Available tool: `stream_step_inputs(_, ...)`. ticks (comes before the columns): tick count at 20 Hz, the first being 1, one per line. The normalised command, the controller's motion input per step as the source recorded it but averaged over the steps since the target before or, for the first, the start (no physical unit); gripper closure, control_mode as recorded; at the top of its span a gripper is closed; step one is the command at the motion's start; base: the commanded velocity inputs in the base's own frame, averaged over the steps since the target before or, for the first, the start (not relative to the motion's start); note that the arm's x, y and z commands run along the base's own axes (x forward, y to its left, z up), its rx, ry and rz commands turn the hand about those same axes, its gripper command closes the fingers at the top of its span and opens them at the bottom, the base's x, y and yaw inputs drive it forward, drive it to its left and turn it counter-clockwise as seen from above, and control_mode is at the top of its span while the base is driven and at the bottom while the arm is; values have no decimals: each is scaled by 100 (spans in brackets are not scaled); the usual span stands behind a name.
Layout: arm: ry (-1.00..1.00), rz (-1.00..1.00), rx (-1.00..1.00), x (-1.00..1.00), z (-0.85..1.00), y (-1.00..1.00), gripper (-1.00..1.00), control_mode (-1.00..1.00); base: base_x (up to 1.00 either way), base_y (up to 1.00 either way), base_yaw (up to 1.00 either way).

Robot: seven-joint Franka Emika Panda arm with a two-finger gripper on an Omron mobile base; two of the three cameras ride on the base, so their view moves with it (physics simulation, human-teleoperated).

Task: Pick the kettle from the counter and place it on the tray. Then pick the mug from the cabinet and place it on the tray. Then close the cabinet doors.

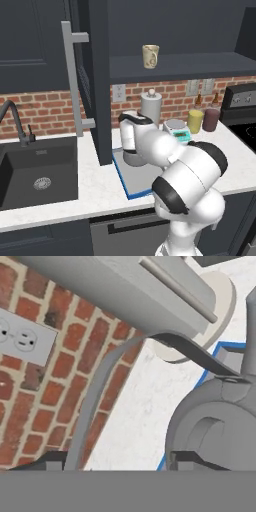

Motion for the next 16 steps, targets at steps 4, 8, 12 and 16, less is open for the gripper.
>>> stream_step_inputs(4, 16, 2, 0, 0, 6, -11, -100, -100, 0, 0, 0)
stream_step_inputs(8, 14, 4, -1, 0, 16, -3, -100, -100, 0, 0, 0)
stream_step_inputs(12, 20, 1, -4, -3, 24, -1, -100, -100, 0, 0, 0)
stream_step_inputs(16, 14, 0, -9, -28, 24, -3, -100, -100, 0, 0, 0)
